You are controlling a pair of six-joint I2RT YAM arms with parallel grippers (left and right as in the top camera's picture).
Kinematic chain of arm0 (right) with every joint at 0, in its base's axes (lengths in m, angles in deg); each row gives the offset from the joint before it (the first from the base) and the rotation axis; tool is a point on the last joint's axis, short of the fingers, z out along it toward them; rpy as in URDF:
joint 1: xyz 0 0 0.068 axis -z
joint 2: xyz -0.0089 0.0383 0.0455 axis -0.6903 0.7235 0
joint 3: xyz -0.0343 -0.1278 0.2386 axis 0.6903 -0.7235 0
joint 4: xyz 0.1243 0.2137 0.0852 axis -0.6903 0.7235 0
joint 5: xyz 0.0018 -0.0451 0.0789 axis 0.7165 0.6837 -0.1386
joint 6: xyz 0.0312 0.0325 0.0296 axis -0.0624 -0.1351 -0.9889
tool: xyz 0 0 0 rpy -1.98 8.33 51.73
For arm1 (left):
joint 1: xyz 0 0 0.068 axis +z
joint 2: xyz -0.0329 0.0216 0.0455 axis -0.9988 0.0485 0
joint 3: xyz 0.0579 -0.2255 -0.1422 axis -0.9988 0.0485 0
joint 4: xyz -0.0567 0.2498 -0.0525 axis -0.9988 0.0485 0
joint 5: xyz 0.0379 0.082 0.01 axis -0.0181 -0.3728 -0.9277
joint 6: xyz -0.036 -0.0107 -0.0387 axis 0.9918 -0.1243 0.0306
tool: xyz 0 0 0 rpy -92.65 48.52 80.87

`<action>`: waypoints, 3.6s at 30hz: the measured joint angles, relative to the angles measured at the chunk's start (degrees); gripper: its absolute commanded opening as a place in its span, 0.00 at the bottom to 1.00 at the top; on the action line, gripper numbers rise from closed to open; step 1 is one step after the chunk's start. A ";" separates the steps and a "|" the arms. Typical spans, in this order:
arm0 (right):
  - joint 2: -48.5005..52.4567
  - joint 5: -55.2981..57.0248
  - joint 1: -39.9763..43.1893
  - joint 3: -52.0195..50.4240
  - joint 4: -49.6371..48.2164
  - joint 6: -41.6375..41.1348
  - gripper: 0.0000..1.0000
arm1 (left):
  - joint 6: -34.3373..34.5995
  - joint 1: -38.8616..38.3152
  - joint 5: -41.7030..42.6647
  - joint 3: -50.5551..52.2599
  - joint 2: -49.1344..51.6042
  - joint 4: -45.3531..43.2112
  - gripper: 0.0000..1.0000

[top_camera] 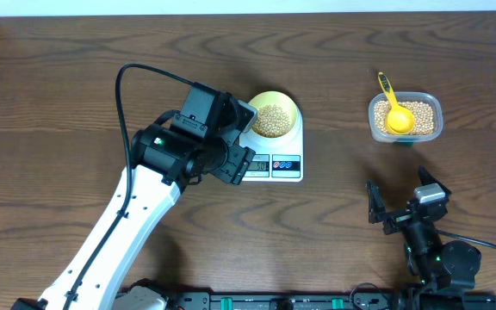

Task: Scoop item into bowl and weigh 50g on scale

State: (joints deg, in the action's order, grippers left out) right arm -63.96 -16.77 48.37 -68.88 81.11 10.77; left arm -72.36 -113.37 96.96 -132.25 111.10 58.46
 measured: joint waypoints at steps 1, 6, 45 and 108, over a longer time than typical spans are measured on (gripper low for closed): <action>0.00 0.00 0.00 0.00 0.00 0.00 0.99 | 0.00 0.00 0.00 0.00 0.00 0.00 0.73; 0.00 0.00 0.00 0.00 0.00 0.00 0.99 | 0.00 0.00 -0.02 0.00 -0.13 0.17 0.73; 0.04 0.22 0.00 -0.13 -0.13 0.02 0.99 | 1.64 27.12 -1.51 30.56 -46.64 -37.59 0.73; 0.04 0.22 0.00 -0.20 -0.17 0.02 0.99 | 7.58 27.12 -1.73 71.04 -77.83 -49.92 0.73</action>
State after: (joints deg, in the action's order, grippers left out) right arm -63.91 -16.55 48.37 -69.08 80.94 10.79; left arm -64.77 -86.24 95.23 -61.21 33.27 8.53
